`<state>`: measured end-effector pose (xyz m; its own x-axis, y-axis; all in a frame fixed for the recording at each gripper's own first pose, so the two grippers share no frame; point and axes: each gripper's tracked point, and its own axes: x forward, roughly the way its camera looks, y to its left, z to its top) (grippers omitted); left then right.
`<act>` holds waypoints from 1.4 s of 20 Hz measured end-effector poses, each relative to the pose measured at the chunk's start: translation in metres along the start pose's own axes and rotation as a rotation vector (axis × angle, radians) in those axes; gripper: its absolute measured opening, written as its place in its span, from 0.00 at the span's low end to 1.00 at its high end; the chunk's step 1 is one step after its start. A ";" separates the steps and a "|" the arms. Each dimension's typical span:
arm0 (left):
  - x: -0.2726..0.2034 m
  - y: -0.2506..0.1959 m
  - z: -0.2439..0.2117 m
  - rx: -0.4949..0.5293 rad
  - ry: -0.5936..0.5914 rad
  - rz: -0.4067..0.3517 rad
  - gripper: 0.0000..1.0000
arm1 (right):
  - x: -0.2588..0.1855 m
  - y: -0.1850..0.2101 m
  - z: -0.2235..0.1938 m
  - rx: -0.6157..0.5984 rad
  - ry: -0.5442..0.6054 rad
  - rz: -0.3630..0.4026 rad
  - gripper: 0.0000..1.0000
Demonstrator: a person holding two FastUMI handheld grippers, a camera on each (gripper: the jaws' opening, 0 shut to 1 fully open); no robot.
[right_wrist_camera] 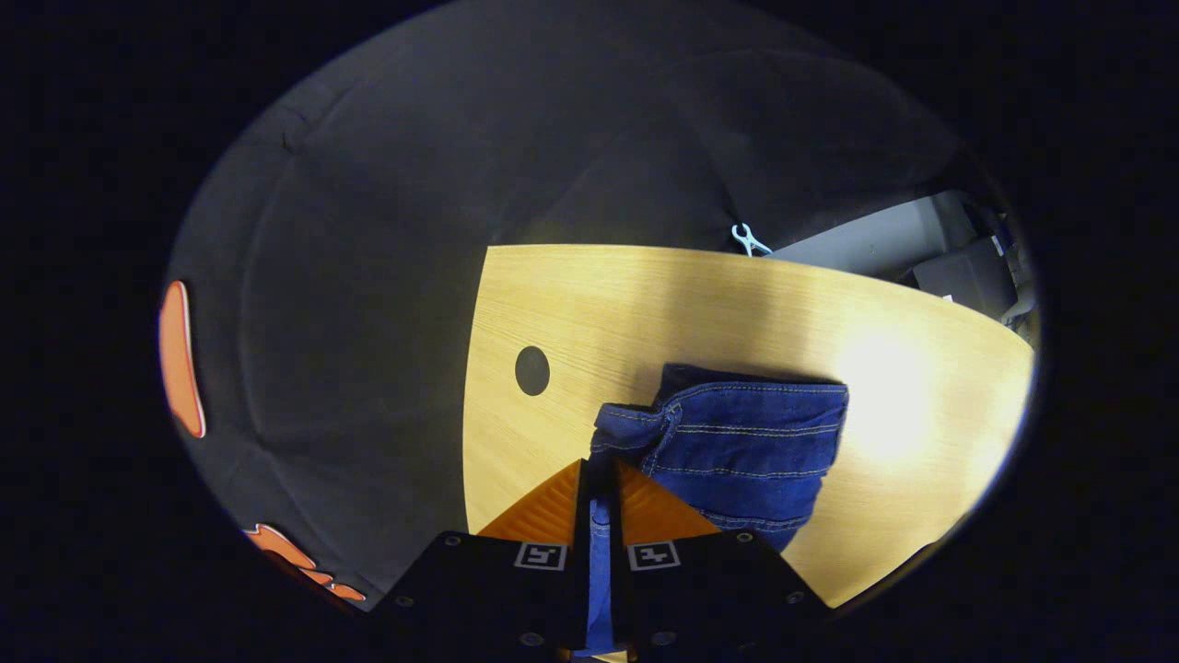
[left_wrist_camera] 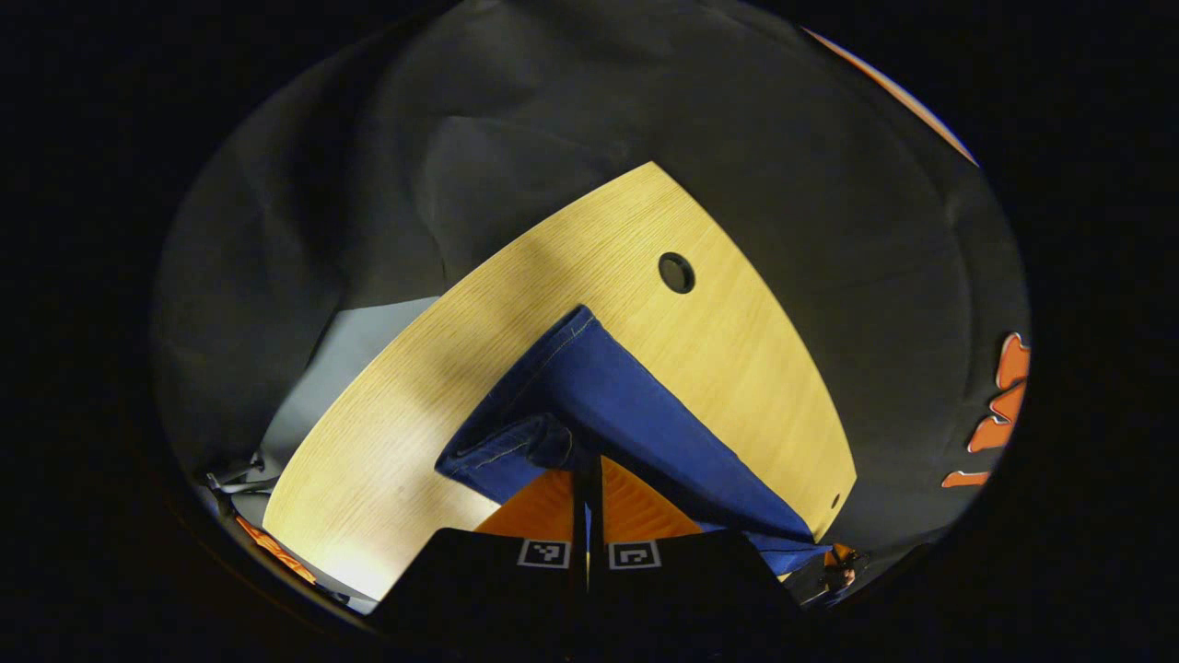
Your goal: Grasp the waist and the cuffs of the jeans and fold them to make the two legs overlap; first hold the waist and fold one-third of the jeans toward the cuffs, then hold the cuffs and fold the remaining one-third in the same direction to finish folding.
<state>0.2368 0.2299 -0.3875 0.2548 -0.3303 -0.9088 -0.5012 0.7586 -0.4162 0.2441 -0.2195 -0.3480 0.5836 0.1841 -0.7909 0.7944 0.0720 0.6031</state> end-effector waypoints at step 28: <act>-0.197 -0.109 -0.006 0.645 -1.031 -0.055 0.96 | -0.073 -0.057 -0.005 -0.654 -0.307 -0.070 0.95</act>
<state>0.2364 0.2091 -0.1630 0.9475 0.0075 -0.3195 -0.0405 0.9945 -0.0968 0.1554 -0.2324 -0.3236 0.6321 -0.1193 -0.7656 0.6249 0.6627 0.4127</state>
